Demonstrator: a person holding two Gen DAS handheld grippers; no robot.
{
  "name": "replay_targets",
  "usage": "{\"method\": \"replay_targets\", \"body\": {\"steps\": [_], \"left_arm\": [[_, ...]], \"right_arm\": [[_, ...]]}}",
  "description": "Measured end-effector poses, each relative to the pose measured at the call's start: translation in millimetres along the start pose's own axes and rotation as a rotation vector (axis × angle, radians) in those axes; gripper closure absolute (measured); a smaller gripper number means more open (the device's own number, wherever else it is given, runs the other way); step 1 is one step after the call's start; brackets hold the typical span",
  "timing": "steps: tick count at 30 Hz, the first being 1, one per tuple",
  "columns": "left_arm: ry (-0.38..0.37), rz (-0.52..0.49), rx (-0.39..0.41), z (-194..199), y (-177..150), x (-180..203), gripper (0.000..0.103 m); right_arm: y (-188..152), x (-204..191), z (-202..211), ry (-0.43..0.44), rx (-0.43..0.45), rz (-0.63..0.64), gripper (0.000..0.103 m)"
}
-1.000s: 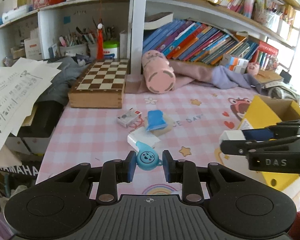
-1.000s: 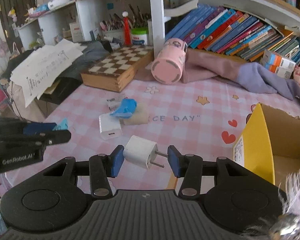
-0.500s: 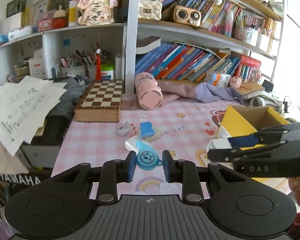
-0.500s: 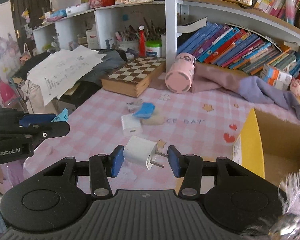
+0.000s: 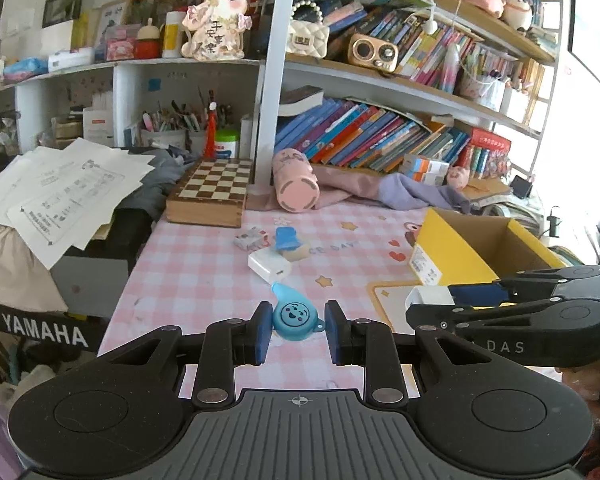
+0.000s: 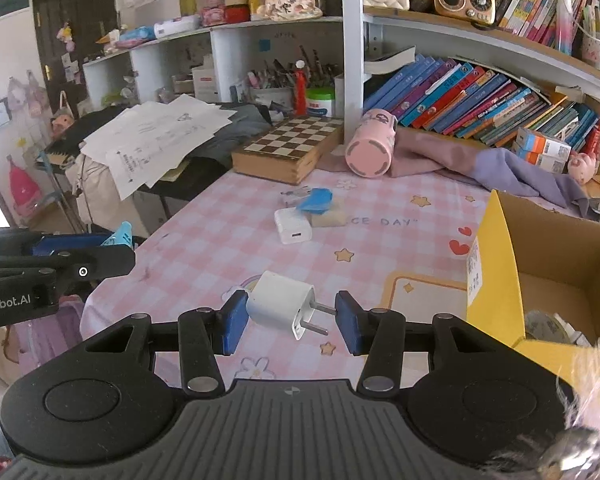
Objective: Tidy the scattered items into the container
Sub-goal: 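Carry the charger plug and blue clip toward the yellow box with both tools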
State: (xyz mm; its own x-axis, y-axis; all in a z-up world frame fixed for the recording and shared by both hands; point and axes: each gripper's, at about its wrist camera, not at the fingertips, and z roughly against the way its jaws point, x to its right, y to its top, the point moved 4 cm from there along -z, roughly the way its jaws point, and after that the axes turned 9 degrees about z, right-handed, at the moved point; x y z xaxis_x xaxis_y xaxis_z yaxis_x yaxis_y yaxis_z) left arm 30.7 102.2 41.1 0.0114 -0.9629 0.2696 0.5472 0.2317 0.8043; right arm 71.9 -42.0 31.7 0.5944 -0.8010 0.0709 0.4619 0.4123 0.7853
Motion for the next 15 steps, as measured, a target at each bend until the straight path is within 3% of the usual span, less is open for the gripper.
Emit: {"method": "replay_targets", "body": {"steps": [4, 15], "left_arm": [[-0.068, 0.013, -0.031, 3.6, -8.6, 12.8, 0.077], [-0.236, -0.079, -0.112, -9.6, -28.3, 62.0, 0.077]], "right_arm": [[-17.7, -1.2, 17.4, -0.024, -0.013, -0.014, 0.058], [-63.3, 31.8, 57.4, -0.179, -0.069, -0.173, 0.058]]}}
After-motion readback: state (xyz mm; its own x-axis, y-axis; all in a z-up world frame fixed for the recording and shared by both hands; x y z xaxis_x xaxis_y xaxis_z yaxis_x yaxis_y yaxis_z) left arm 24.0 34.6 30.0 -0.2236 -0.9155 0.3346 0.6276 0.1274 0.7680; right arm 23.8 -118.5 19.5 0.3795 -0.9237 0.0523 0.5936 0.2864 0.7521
